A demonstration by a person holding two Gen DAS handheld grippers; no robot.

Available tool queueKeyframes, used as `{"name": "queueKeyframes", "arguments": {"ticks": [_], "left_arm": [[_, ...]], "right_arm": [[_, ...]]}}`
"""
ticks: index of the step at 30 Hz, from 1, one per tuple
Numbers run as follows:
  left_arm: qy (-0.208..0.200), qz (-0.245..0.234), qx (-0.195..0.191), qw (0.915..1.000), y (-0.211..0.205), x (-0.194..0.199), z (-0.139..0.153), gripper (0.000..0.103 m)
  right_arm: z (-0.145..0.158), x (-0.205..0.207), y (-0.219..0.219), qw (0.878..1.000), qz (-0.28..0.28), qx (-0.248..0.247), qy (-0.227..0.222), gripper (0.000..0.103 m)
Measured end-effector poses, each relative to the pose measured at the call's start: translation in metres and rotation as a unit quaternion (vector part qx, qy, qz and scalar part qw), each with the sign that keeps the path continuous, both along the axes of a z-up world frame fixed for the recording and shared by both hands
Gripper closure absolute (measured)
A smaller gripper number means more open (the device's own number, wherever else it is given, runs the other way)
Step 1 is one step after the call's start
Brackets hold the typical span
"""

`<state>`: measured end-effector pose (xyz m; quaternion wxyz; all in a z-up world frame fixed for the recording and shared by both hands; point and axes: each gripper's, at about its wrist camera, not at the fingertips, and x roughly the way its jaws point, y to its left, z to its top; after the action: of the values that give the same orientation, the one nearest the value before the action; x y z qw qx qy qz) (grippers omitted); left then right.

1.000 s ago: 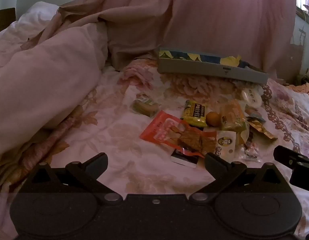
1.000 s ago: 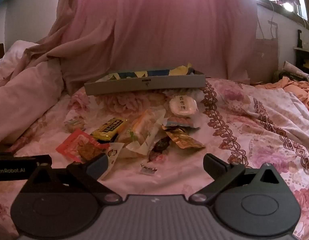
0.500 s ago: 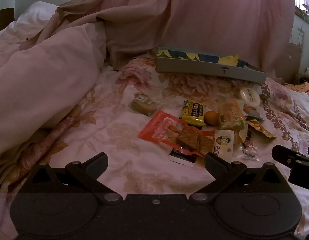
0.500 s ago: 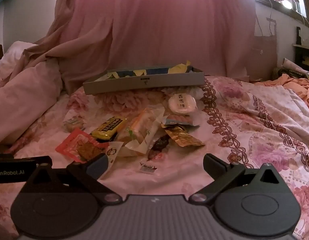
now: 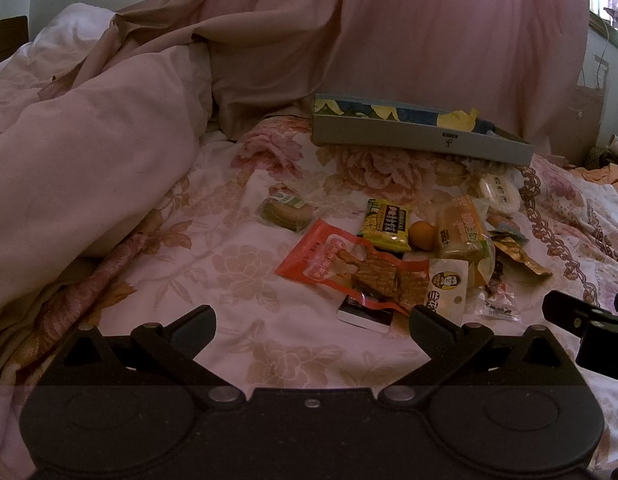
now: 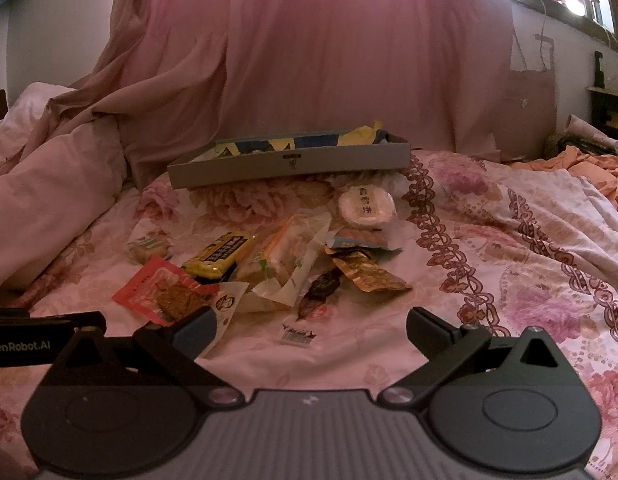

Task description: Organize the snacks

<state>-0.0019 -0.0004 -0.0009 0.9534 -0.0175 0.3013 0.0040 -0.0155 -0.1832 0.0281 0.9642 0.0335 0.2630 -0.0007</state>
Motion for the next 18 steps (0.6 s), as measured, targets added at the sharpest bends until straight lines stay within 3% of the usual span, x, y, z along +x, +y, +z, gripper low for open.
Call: {"name": "queueKeyframes", "arguments": {"ticks": [18], "left_arm": [[0.000,0.000,0.000,1.0000,0.0002,0.0000,0.0001,0.001]], "right_arm": [[0.0016,-0.0001,-0.0007,1.000,0.000,0.001,0.001,0.000]]}}
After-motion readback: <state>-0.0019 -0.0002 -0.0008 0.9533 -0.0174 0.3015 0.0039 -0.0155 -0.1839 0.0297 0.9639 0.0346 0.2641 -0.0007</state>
